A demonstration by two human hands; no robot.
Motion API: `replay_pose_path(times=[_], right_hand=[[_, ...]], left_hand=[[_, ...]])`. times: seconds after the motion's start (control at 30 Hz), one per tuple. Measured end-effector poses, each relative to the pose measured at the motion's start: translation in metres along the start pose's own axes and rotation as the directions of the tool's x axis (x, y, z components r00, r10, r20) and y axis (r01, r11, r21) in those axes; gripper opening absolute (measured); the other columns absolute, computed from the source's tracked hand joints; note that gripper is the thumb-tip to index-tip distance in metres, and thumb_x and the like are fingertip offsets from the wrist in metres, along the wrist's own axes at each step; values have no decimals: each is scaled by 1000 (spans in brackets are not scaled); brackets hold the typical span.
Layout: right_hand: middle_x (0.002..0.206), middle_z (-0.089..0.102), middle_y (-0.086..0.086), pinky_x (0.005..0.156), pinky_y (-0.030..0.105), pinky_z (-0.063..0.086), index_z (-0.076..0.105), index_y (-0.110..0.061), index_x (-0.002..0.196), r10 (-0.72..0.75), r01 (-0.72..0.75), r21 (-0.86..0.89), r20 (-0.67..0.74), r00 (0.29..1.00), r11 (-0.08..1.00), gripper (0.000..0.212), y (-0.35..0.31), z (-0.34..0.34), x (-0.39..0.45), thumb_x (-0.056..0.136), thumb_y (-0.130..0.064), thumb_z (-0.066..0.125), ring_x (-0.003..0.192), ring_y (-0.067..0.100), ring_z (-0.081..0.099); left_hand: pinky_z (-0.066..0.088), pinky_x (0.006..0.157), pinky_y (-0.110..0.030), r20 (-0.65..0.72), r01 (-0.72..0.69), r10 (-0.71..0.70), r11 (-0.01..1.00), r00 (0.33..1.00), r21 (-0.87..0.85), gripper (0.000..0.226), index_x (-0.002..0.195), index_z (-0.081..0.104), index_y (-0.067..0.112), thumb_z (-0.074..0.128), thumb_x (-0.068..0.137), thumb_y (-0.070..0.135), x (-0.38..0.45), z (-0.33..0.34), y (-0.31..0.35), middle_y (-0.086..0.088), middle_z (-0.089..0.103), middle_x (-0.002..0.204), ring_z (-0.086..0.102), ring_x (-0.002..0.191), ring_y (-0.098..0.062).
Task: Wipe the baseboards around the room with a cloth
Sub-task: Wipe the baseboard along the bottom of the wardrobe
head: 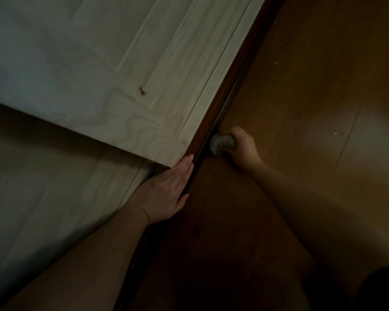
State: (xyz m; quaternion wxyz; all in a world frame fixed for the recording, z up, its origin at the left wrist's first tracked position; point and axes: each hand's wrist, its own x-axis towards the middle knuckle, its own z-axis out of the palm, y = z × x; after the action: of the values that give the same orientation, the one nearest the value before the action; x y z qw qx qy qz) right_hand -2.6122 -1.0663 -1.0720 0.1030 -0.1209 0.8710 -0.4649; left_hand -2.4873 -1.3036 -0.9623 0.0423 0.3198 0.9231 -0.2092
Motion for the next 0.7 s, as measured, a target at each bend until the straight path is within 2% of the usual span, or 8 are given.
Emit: replay_pose_path(times=[0.13, 0.33, 0.37, 0.43, 0.5, 0.57, 0.7], right_hand=[[104, 58, 1, 82, 24, 39, 66, -12, 105, -62, 79, -134, 127, 990, 988, 37, 8, -28, 34, 72, -14, 83, 96, 14, 54], [105, 57, 3, 78, 19, 35, 64, -11, 105, -36, 55, -191, 104, 994, 980, 32, 8, -44, 54, 76, -13, 79, 93, 9, 50], [104, 57, 0, 76, 20, 38, 63, -12, 104, -12, 22, -175, 55, 998, 984, 26, 8, -46, 56, 80, -13, 76, 91, 5, 51], [101, 57, -1, 74, 25, 46, 60, -14, 101, 93, -104, -84, -126, 988, 991, 14, 5, -55, 64, 89, -11, 66, 86, 1, 54], [109, 57, 7, 81, 30, 48, 59, -10, 105, 164, -187, -79, -238, 957, 979, 20, 1, -68, 76, 88, -12, 68, 94, 12, 55], [113, 56, 10, 83, 32, 47, 59, -8, 108, 146, -178, -129, -227, 963, 975, 28, -3, -76, 82, 84, -14, 72, 98, 19, 54], [112, 56, 7, 83, 30, 45, 60, -12, 111, 143, -170, -92, -250, 958, 981, 34, -6, -81, 73, 80, -15, 76, 100, 18, 53]], left_hand=[[-1, 125, -40, 19, 2, -2, 1000, 1000, -6, 73, 151, 22, -10, 29, 102, 43, 1, -2, -1, -30, 13, 160, 6, 152, -32], [5, 125, -40, 32, -10, 10, 1000, 999, -13, 71, 152, 18, -10, 22, 103, 42, 0, -1, 0, -29, 6, 162, 2, 153, -31], [4, 125, -40, 32, -13, 13, 1000, 999, -14, 71, 152, 19, -10, 21, 103, 41, 1, -2, -1, -30, 8, 161, 3, 153, -31], [3, 125, -39, 28, -19, 20, 999, 999, -26, 71, 150, 23, -11, 22, 102, 41, 2, -3, -1, -30, 13, 160, 7, 152, -31], [3, 124, -39, 34, -20, 21, 999, 999, -43, 71, 149, 26, -11, 23, 101, 41, 3, -4, -1, -28, 16, 160, 10, 151, -30], [6, 124, -39, 25, -25, 27, 998, 999, -63, 70, 148, 29, -10, 24, 100, 40, 3, -5, -2, -27, 18, 160, 13, 151, -30], [13, 123, -39, 15, -19, 20, 996, 1000, -86, 69, 147, 32, -10, 27, 100, 40, 2, -6, 1, -27, 22, 159, 20, 150, -30]])
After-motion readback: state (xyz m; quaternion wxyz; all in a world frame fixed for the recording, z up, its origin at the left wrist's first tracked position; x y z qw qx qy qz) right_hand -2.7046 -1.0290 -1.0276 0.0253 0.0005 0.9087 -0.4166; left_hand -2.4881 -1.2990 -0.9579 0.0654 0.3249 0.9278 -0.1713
